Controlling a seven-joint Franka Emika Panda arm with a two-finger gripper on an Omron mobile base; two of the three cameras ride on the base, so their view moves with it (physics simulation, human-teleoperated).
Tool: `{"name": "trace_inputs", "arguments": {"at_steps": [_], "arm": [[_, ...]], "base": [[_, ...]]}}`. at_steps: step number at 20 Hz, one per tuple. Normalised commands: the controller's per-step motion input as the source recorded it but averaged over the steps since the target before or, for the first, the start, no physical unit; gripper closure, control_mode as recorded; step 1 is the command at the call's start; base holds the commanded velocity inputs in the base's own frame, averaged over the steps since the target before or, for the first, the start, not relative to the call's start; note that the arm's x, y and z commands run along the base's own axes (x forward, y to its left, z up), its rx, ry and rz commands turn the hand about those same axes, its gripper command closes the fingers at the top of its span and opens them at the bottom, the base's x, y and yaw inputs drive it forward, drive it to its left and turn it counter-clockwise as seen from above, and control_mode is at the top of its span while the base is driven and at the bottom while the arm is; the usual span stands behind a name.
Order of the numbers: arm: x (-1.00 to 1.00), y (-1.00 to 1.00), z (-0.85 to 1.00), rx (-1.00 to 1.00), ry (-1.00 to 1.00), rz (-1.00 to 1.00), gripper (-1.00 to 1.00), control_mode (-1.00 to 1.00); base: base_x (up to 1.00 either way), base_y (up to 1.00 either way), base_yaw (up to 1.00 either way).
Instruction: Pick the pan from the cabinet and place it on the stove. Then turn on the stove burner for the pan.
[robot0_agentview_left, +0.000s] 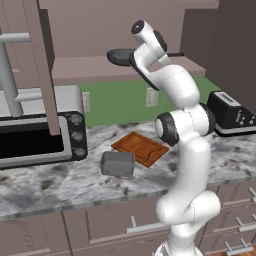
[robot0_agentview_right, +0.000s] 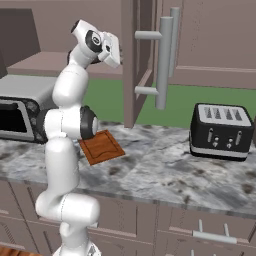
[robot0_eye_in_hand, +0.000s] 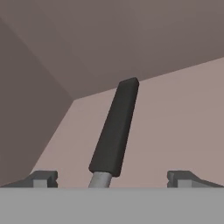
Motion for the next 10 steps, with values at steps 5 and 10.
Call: {"name": "trace_inputs", "arguments": {"at_steps": [5, 10], "arm": [[0.28, -0.07, -0.39, 0.0, 0.02, 0.0, -1.0, -1.0], [0.26, -0.04, -0.41, 0.0, 0.03, 0.0, -1.0, -1.0]], "base": [[0.0, 0.0, 0.0], [0.0, 0.0, 0.0]]}}
